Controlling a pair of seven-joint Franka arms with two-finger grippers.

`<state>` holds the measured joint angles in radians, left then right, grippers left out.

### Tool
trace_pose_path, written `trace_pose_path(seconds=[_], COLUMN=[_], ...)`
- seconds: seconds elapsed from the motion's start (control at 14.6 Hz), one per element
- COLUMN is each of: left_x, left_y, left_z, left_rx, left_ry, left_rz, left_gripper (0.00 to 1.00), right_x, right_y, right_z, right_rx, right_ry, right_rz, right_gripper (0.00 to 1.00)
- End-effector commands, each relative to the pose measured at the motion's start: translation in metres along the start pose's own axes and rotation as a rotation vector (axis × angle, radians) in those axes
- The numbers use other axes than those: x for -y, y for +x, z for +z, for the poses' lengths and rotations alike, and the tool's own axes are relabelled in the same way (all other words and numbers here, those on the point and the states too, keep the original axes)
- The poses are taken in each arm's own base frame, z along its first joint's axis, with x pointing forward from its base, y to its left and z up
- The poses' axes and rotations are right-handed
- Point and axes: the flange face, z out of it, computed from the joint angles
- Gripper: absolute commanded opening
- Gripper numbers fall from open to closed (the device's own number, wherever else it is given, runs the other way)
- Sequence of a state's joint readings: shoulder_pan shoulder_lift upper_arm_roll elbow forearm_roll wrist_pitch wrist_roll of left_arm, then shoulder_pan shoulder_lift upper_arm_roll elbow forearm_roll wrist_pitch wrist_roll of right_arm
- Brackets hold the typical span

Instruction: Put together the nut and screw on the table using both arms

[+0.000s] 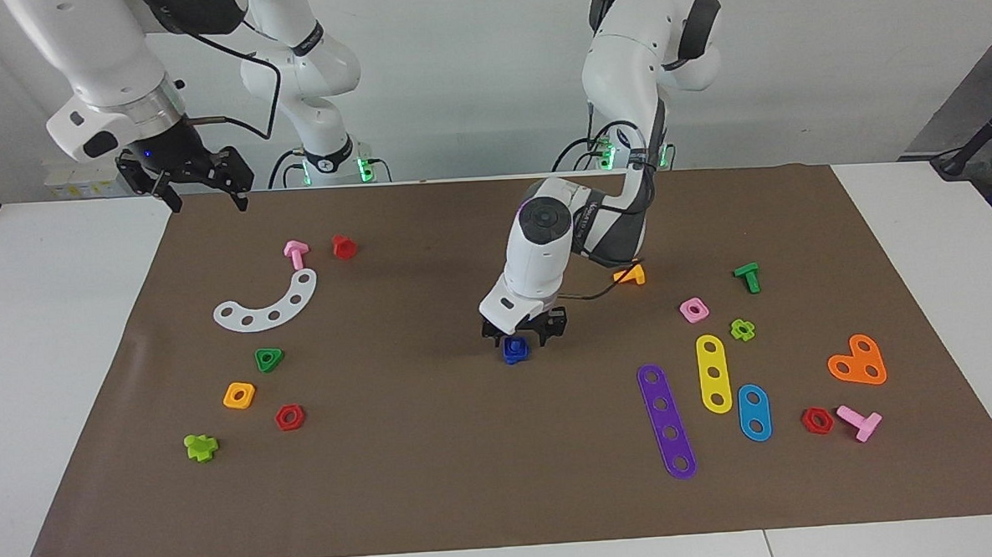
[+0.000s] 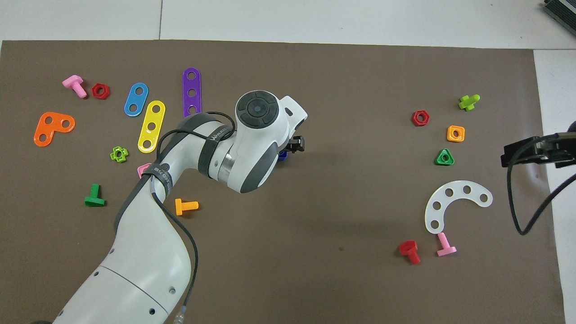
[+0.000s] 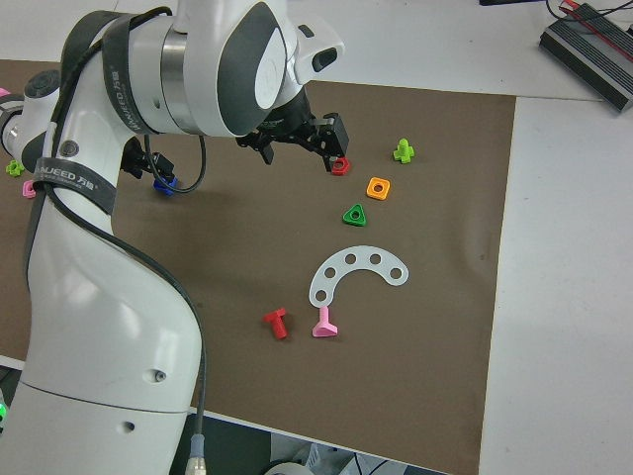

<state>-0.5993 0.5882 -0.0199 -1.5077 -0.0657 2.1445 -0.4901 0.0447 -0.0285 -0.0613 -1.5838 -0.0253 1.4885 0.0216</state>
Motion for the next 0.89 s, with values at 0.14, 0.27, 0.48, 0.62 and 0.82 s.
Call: trace_pose_path(seconds=[0.14, 0.27, 0.48, 0.62, 0.82], left_x=[0.048, 0.097, 0.196, 0.264, 0.342], left_y=[0.043, 0.063, 0.081, 0.074, 0.047], left_z=[-0.026, -0.047, -0.097, -0.116, -0.128], left_rx=[-0.019, -0.009, -0.034, -0.013, 0.029], left_ry=[0.024, 0.032, 0.014, 0.018, 0.019], left_rz=[-0.066, -0.053, 0.039, 0.100, 0.166], left_gripper=[1.00, 1.00, 1.00, 1.00, 1.00], right_x=[0.000, 0.000, 0.000, 0.000, 0.000], right_y=[-0.005, -0.005, -0.005, -0.005, -0.005], right_z=[-0.002, -0.002, -0.002, -0.002, -0.002], right_rx=[0.006, 0.007, 0.007, 0.007, 0.007], right_ry=[0.015, 0.015, 0.015, 0.015, 0.015], right_rz=[-0.003, -0.001, -0.001, -0.003, -0.003], right_gripper=[1.00, 1.00, 1.00, 1.00, 1.00])
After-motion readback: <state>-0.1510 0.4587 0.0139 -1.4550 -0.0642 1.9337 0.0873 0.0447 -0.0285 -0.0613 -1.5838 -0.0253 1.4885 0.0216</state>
